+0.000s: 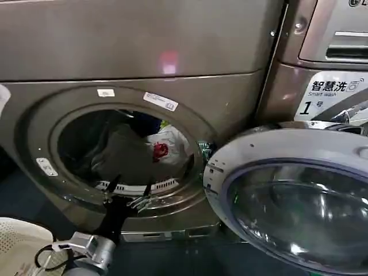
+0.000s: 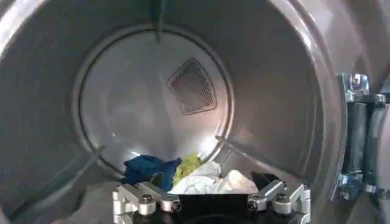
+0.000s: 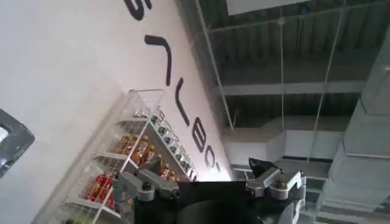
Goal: Grasp the clothes from the dryer.
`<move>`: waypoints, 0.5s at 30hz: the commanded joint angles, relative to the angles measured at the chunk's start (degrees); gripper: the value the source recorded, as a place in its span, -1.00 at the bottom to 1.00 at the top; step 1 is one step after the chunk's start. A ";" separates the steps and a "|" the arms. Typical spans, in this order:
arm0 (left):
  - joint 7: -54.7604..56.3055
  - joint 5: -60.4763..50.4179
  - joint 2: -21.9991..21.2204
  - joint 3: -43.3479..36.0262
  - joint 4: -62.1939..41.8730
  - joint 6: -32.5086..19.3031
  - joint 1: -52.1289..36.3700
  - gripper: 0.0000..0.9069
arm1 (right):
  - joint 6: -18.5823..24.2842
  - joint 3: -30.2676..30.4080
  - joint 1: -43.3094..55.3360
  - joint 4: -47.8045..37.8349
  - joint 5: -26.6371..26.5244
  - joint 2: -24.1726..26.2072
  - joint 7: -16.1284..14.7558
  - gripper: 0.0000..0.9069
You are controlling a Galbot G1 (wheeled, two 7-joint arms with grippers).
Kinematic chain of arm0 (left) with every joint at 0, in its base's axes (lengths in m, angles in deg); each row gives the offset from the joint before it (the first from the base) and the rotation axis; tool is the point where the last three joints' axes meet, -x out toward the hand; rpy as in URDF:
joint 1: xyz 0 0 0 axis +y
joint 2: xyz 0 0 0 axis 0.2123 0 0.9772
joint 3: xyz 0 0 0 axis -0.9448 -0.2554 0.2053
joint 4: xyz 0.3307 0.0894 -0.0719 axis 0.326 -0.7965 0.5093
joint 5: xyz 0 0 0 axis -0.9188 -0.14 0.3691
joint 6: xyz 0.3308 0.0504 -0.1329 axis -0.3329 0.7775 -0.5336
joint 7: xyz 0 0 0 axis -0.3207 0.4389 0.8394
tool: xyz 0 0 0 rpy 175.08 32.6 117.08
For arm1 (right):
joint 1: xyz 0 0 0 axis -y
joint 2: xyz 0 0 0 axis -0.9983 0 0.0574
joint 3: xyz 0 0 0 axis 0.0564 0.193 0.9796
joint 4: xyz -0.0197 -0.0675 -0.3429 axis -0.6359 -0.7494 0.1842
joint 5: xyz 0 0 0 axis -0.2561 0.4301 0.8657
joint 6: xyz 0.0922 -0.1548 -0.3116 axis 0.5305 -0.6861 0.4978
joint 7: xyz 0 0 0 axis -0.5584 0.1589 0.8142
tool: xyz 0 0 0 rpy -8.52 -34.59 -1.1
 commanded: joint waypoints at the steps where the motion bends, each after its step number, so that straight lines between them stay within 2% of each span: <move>1: -8.53 -40.69 0.16 1.83 -3.91 -9.66 -5.32 1.00 | -2.58 -3.13 -0.97 0.25 8.95 0.52 1.63 1.00; 6: -16.19 -50.50 1.22 2.54 -8.52 -13.80 -14.13 1.00 | -3.54 -5.21 -3.44 1.57 9.17 -0.01 1.90 1.00; 12: -26.38 -55.07 0.48 0.97 -17.08 -15.13 -26.34 1.00 | -4.01 -7.89 -5.99 2.23 9.99 -0.21 2.22 1.00; 15: -37.44 -55.98 -0.60 0.70 -21.92 -16.24 -31.99 1.00 | -5.16 -8.44 -6.56 3.73 8.92 -0.35 2.25 1.00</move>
